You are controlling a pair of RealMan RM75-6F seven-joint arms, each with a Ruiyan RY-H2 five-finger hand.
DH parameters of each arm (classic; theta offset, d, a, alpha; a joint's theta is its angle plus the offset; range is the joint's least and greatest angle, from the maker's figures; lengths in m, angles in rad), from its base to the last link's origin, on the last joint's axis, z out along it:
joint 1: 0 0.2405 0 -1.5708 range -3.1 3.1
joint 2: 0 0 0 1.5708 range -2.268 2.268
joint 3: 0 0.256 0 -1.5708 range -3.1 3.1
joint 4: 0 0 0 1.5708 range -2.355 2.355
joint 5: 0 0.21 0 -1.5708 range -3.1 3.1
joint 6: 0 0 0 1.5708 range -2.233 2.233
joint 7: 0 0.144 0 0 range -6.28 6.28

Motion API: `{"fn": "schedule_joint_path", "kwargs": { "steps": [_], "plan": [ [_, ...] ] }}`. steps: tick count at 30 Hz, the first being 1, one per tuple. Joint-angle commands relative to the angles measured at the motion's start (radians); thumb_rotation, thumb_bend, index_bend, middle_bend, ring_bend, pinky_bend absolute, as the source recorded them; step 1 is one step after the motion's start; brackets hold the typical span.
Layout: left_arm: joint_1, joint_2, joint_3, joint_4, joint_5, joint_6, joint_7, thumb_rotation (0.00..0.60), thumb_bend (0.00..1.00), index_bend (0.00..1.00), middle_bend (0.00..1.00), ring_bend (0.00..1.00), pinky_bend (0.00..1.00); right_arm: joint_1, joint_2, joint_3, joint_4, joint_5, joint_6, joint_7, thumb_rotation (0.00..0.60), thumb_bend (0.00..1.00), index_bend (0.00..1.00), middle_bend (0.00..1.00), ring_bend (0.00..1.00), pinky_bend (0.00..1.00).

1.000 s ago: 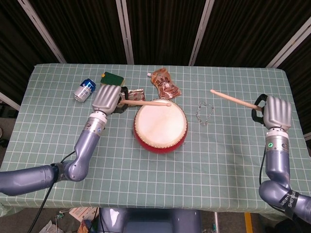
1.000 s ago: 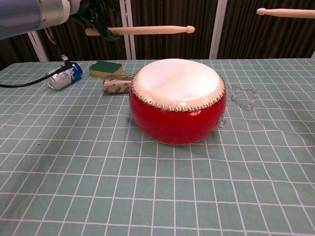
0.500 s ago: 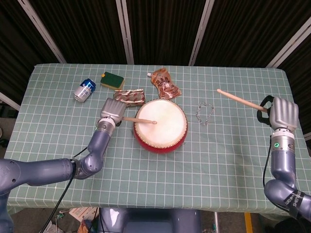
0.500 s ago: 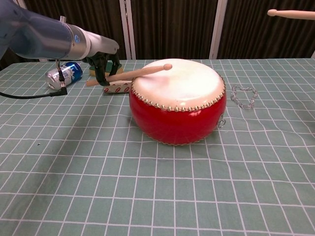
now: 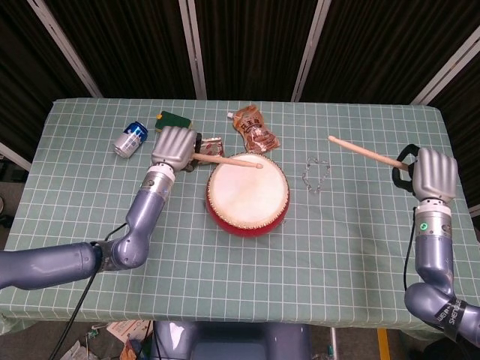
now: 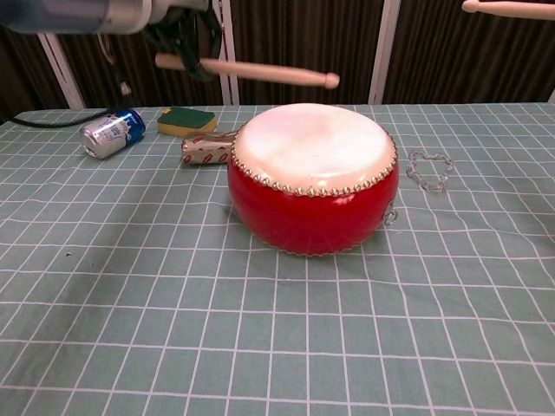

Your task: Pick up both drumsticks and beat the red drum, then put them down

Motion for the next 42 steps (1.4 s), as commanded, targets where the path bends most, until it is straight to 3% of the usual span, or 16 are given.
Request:
{"fn": "schedule_joint_path", "kwargs": {
  "steps": [1,9,19,24,34,37,42],
  "plan": [
    [0.144,0.134,-0.061,-0.182,0.177,0.109,-0.205,0.6,0.53,0.8,1.0,1.0,1.0,-0.005,-0.004,0.007,-0.015,-0.024,0.003,0.024,0.6,0.66,0.94,1.0,1.0,1.0],
    [0.322,0.309,0.016,-0.377,0.224,0.161,-0.289,0.6,0.53,0.8,1.0,1.0,1.0,0.012,-0.036,-0.019,-0.03,-0.056,0.0,-0.011,0.6,0.66,0.94,1.0,1.0,1.0],
    [0.518,0.401,0.097,-0.43,0.396,0.198,-0.49,0.6,0.53,0.8,1.0,1.0,1.0,0.046,-0.066,-0.021,-0.08,-0.08,0.018,-0.064,0.6,0.66,0.94,1.0,1.0,1.0],
    [0.55,0.409,0.107,-0.4,0.445,0.169,-0.559,0.6,0.53,0.8,1.0,1.0,1.0,0.059,-0.068,-0.023,-0.118,-0.107,0.018,-0.079,0.6,0.66,0.94,1.0,1.0,1.0],
    [0.566,0.424,0.079,-0.374,0.467,0.138,-0.63,0.6,0.53,0.8,1.0,1.0,1.0,0.119,-0.122,0.001,-0.132,-0.07,0.025,-0.13,0.6,0.66,0.94,1.0,1.0,1.0],
    [0.571,0.432,0.074,-0.376,0.469,0.133,-0.639,0.6,0.53,0.8,1.0,1.0,1.0,0.133,-0.158,-0.024,-0.109,-0.052,0.011,-0.156,0.6,0.66,0.94,1.0,1.0,1.0],
    [0.581,0.444,0.071,-0.385,0.481,0.135,-0.641,0.6,0.53,0.8,1.0,1.0,1.0,0.17,-0.262,-0.15,0.012,-0.05,-0.008,-0.312,0.6,0.66,0.94,1.0,1.0,1.0]
  ]
}}
